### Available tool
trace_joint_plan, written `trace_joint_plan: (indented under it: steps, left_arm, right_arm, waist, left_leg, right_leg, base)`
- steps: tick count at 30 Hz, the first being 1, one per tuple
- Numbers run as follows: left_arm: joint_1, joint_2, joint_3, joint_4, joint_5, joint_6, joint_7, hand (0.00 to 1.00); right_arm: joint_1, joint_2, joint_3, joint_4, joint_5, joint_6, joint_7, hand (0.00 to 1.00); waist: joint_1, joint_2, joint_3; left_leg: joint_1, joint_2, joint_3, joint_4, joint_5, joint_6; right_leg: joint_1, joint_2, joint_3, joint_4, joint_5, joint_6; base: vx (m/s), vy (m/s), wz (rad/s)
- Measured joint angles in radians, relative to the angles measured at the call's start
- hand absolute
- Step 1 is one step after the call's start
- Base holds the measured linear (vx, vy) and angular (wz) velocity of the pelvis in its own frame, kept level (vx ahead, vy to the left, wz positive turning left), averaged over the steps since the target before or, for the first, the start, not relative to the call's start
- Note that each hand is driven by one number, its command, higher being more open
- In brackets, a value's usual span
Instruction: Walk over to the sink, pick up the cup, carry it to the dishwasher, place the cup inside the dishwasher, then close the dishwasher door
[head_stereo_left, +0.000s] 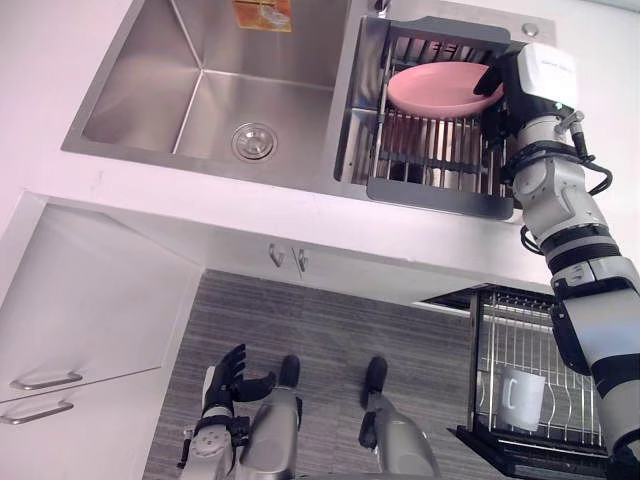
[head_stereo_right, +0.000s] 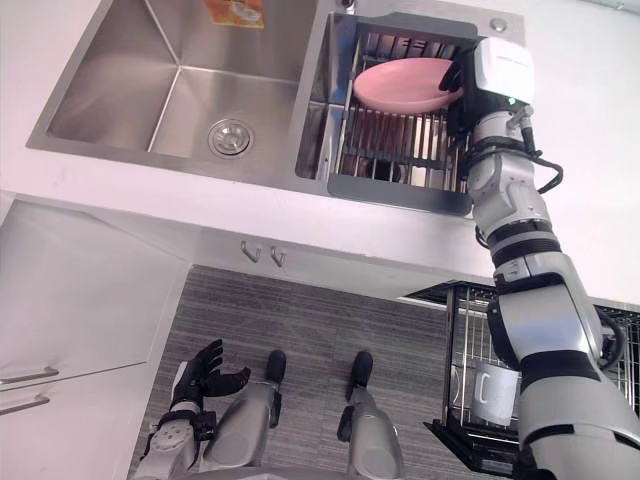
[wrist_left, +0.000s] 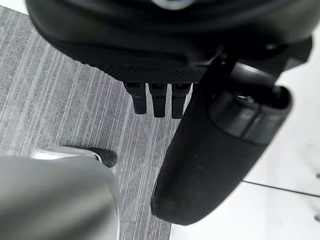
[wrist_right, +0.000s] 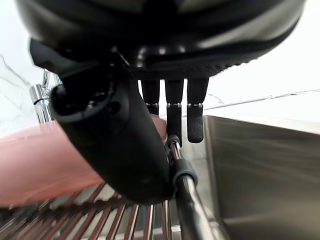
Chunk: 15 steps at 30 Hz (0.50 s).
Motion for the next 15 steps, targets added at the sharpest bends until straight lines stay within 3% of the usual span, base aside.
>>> trace_joint_plan:
  steps: [5,12,15]
  left_arm:
    - [0.001,0.000,0.002,0.003,0.000,0.000,0.000,0.90]
    - [0.005,-0.003,0.004,0.010,0.002,0.006,-0.006,0.90]
    - [0.018,-0.004,0.014,0.010,0.002,0.014,-0.008,0.90]
  right_arm:
    - [0.048,-0.001,-0.020,-0.104,0.036,-0.003,0.000,0.30]
    - [0.358,0.016,-0.165,-0.606,0.049,-0.074,-0.030,0.30]
    - [0.540,0.090,-0.287,-0.828,0.049,-0.097,-0.043,0.30]
  waist:
    - [-0.004,-0.001,0.000]
    - [-0.022,-0.001,0.000]
    - [-0.047,-0.012,-0.006]
  left_leg:
    - [0.013,0.001,0.007,0.000,-0.003,-0.002]
    - [0.065,0.024,0.048,0.015,-0.037,0.001]
    - [0.108,0.037,0.074,0.015,-0.056,-0.002]
  right_leg:
    - [0.008,0.000,0.012,0.000,0.000,-0.001]
    - [0.048,0.021,0.057,-0.001,-0.010,-0.008]
    - [0.074,0.034,0.085,0.000,-0.021,-0.009]
  base:
    - [-0.01,0.009,-0.05]
    - [-0.02,-0.005,-0.19]
    - [0.04,-0.014,-0.29]
